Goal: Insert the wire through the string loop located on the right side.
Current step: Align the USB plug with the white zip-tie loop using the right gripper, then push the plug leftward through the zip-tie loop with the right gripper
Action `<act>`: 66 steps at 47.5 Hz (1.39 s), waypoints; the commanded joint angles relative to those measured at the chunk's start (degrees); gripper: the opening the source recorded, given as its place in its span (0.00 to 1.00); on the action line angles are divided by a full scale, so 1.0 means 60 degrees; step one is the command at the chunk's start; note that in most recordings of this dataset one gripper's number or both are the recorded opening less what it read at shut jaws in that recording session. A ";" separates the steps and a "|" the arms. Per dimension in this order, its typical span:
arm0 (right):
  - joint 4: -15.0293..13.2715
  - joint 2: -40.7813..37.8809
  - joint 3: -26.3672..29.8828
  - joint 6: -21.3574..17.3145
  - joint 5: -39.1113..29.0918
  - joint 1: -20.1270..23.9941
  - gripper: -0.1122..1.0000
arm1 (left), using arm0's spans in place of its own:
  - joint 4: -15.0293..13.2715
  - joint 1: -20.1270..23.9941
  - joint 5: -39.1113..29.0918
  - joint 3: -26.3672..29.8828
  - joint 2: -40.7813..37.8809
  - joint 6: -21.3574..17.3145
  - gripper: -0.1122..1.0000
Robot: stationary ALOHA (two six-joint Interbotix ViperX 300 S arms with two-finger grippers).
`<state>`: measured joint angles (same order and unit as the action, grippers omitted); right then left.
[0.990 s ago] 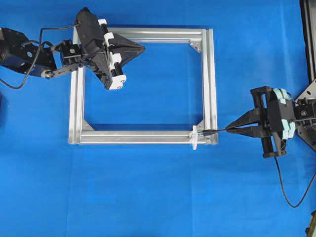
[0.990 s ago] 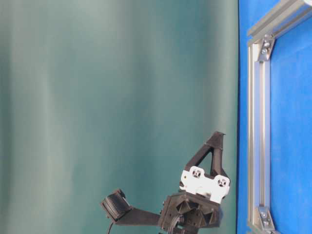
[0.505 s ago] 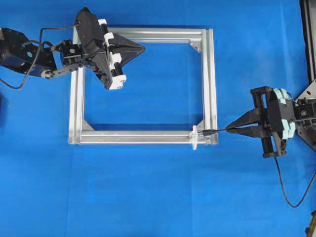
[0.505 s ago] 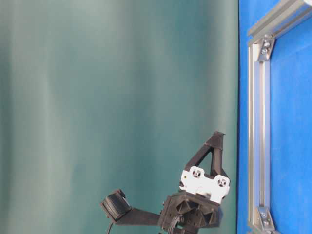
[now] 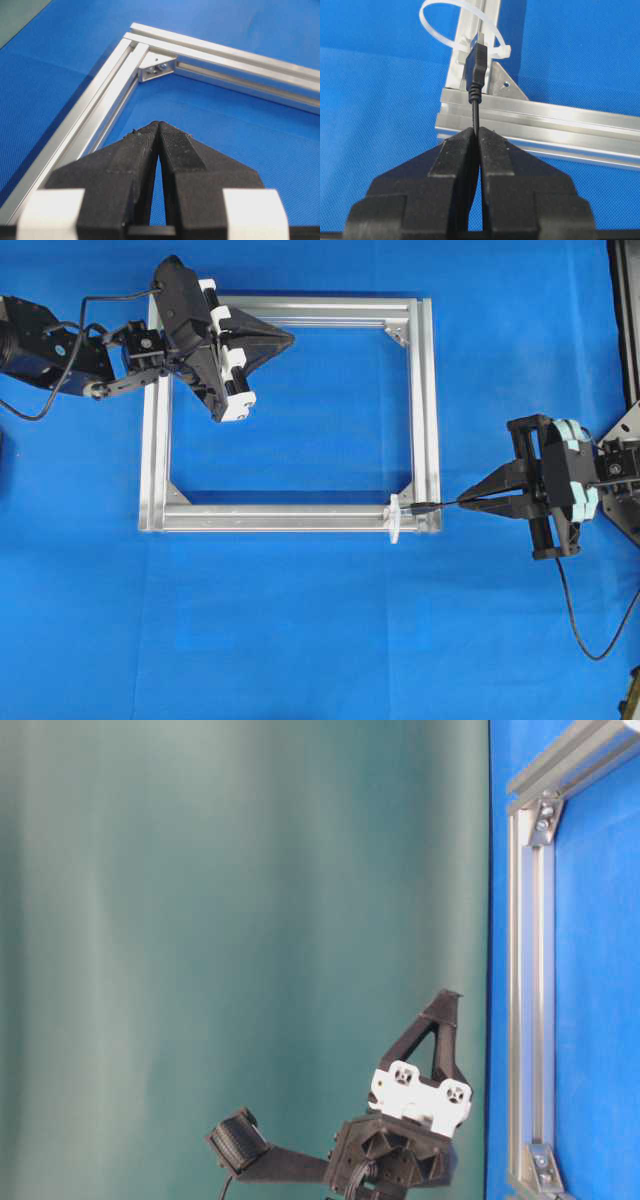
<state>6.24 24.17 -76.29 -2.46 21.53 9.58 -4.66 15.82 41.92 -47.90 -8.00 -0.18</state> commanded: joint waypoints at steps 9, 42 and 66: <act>0.0000 0.0044 0.0103 0.0015 0.0146 -0.0015 0.07 | 0.0029 0.0000 0.0103 0.0146 0.0293 -0.0015 0.10; 0.0000 -0.1729 0.1274 -0.0029 0.1099 0.0015 0.07 | 0.0015 0.0000 0.0103 0.0146 0.0278 0.0000 0.10; 0.0000 -0.2651 0.2124 -0.0029 0.1113 0.0044 0.07 | 0.0029 0.0000 0.0103 0.0161 0.0278 0.0146 0.10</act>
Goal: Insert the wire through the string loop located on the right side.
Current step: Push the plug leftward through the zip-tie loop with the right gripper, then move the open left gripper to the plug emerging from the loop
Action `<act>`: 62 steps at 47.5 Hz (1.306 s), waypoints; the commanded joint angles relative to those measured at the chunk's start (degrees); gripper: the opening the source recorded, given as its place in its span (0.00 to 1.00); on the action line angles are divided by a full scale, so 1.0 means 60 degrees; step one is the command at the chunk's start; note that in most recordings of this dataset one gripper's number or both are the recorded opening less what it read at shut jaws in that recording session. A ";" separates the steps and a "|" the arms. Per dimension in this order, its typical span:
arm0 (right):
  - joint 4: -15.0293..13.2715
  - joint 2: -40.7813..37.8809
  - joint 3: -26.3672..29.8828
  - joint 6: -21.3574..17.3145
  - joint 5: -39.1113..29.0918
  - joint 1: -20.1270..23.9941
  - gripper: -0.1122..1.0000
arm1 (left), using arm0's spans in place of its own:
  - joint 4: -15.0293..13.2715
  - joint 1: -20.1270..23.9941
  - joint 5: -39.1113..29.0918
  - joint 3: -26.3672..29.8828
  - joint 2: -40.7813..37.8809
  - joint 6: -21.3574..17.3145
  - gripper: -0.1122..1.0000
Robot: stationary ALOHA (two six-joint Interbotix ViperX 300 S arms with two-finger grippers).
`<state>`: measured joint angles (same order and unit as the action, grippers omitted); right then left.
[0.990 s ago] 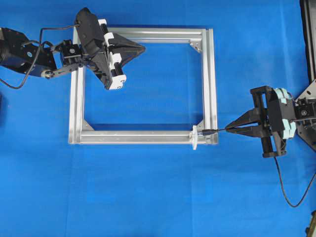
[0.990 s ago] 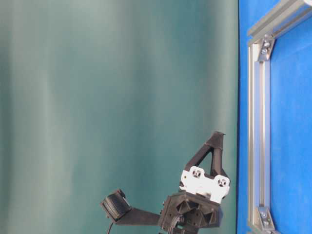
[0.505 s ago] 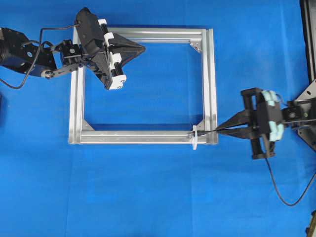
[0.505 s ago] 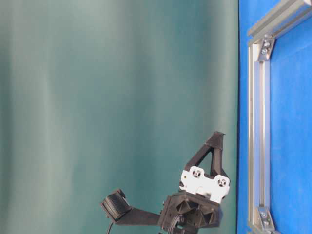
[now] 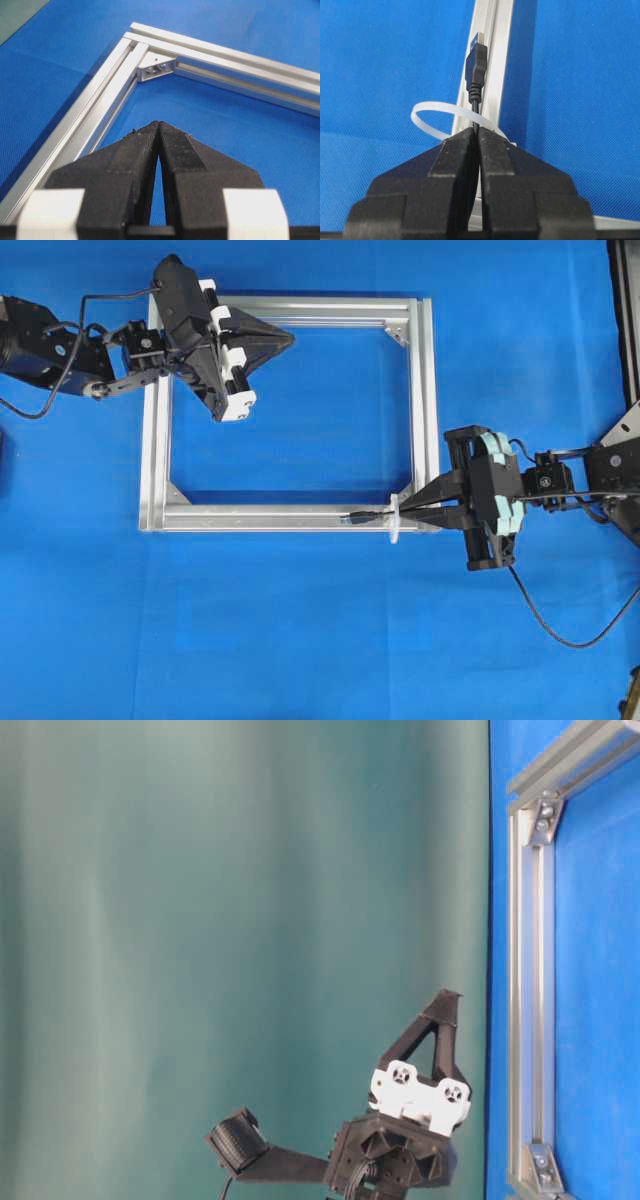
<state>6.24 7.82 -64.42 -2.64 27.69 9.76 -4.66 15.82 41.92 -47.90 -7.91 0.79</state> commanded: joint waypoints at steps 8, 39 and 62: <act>0.0000 0.0073 0.0132 0.0000 0.0088 0.0015 0.07 | 0.0015 0.0000 0.0103 0.0161 0.0264 -0.0015 0.10; -0.0015 0.0073 0.0146 0.0000 0.0088 0.0015 0.07 | 0.0015 -0.2153 0.0044 -0.0015 0.0278 0.0059 0.10; -0.0015 0.0073 0.0146 0.0015 0.0117 0.0015 0.07 | -0.0015 -0.4321 0.0029 -0.0044 0.0264 0.0044 0.10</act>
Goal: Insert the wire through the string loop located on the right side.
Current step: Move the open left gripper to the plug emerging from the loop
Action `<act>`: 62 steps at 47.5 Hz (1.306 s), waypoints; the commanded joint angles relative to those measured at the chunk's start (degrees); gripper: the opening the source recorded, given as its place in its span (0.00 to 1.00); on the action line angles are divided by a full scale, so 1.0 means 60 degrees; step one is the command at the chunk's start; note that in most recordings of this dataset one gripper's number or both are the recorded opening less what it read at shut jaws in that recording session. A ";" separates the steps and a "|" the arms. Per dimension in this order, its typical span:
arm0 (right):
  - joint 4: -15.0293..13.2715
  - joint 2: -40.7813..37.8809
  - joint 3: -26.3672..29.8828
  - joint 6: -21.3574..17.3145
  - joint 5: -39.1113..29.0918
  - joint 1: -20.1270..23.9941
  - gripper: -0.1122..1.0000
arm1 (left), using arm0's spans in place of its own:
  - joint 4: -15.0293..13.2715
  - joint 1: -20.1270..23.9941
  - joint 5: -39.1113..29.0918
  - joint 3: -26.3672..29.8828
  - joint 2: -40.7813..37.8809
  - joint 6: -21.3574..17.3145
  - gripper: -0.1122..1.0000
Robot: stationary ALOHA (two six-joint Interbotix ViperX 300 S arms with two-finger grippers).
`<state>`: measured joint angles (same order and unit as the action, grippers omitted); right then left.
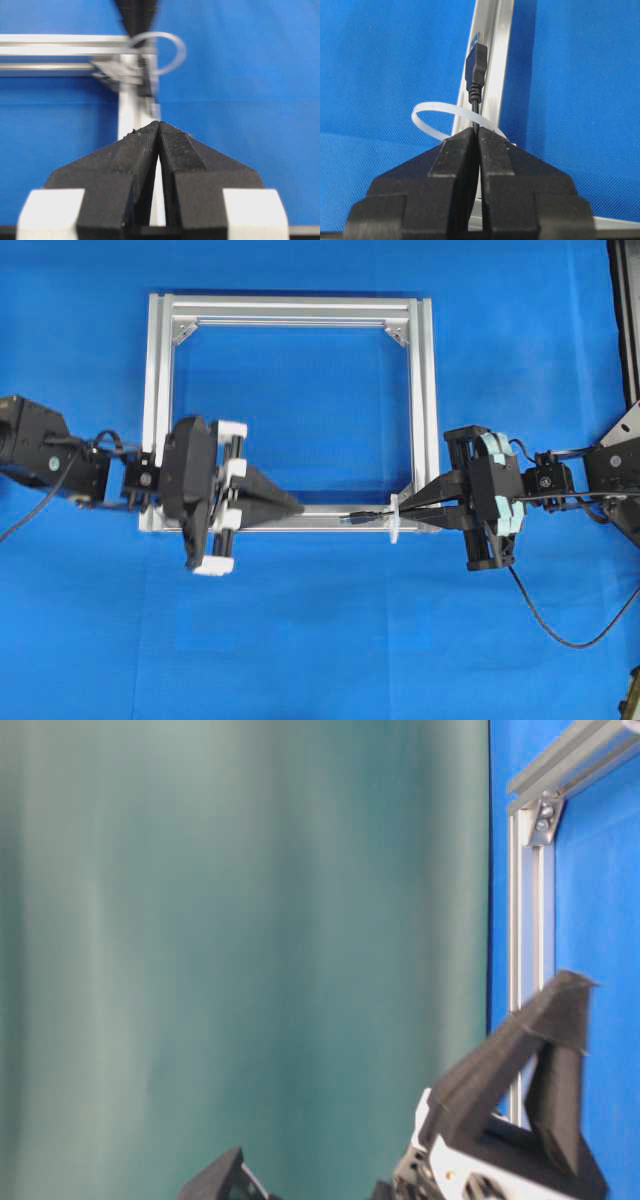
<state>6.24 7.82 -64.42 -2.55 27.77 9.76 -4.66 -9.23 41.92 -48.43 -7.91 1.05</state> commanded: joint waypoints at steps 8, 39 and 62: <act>0.0000 0.0073 0.0146 0.0015 0.0117 0.0015 0.07 | 0.0000 -0.0220 -0.0088 0.0044 0.0264 0.0000 0.10; 0.0000 0.0073 0.0146 0.0015 0.0117 0.0015 0.07 | 0.0000 0.0088 -0.1465 0.2329 -0.0542 -0.0146 0.10; 0.0000 0.0073 0.0146 0.0015 0.0088 0.0015 0.07 | 0.0000 0.0308 -0.2578 0.3457 -0.1011 -0.0161 0.10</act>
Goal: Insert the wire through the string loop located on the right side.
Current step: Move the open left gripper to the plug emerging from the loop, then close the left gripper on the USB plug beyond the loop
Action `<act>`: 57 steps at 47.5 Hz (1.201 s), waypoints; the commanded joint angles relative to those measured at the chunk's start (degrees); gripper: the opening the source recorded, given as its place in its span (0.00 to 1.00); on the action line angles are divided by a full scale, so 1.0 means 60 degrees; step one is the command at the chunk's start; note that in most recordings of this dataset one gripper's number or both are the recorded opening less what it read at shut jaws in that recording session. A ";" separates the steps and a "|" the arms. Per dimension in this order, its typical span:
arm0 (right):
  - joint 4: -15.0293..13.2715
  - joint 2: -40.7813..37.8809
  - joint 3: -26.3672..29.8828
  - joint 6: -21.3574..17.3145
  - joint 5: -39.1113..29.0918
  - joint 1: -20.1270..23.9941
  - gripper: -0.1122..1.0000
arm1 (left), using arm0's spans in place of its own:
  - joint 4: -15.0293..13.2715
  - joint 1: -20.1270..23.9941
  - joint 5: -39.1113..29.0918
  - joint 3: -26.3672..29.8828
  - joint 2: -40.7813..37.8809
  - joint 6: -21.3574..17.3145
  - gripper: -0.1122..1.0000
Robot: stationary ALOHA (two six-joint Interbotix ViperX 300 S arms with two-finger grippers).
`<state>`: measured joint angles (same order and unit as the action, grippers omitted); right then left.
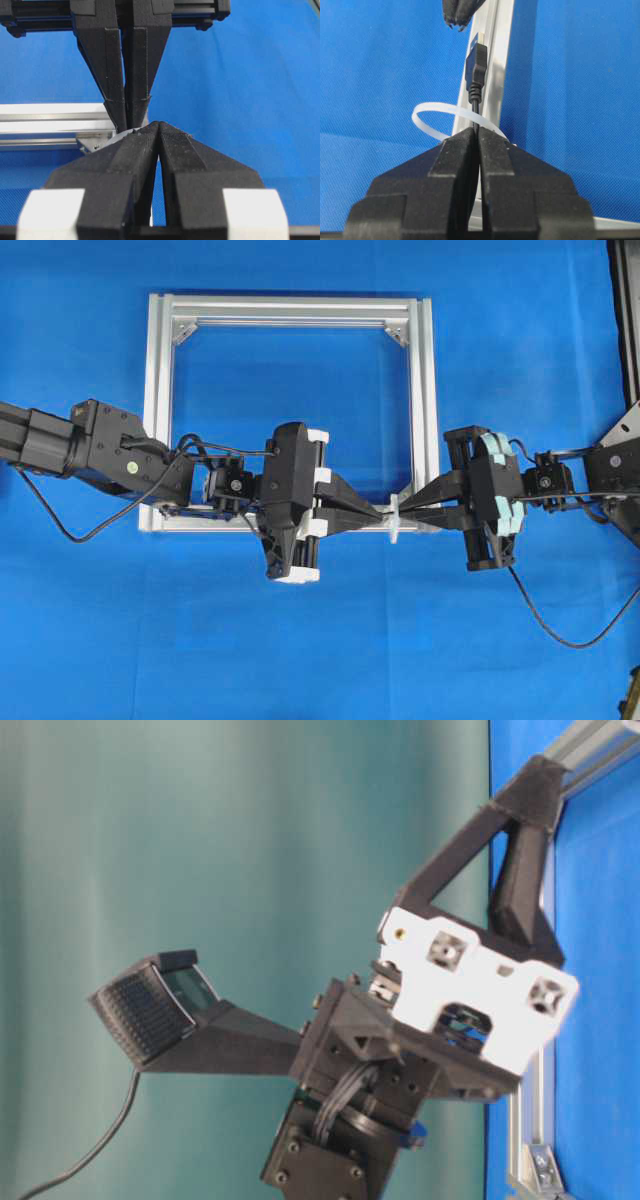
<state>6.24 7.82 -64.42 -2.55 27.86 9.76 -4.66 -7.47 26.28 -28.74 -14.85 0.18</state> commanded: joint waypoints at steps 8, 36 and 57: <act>0.0000 0.0073 0.0146 0.0015 0.0073 0.0029 0.07 | 0.0000 0.0015 0.0029 0.0161 0.0146 0.0000 0.10; -0.0015 0.0073 0.0146 0.0015 0.0044 0.0029 0.07 | 0.0000 0.0015 -0.0161 0.0161 0.0146 0.0103 0.76; 0.0000 0.0073 0.0146 0.0000 0.0059 0.0029 0.07 | 0.0000 0.0073 -0.0103 0.0205 -0.0820 0.0117 0.88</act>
<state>6.33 7.82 -64.42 -2.55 27.86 9.76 -4.66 -7.38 25.14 -28.48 -20.57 0.88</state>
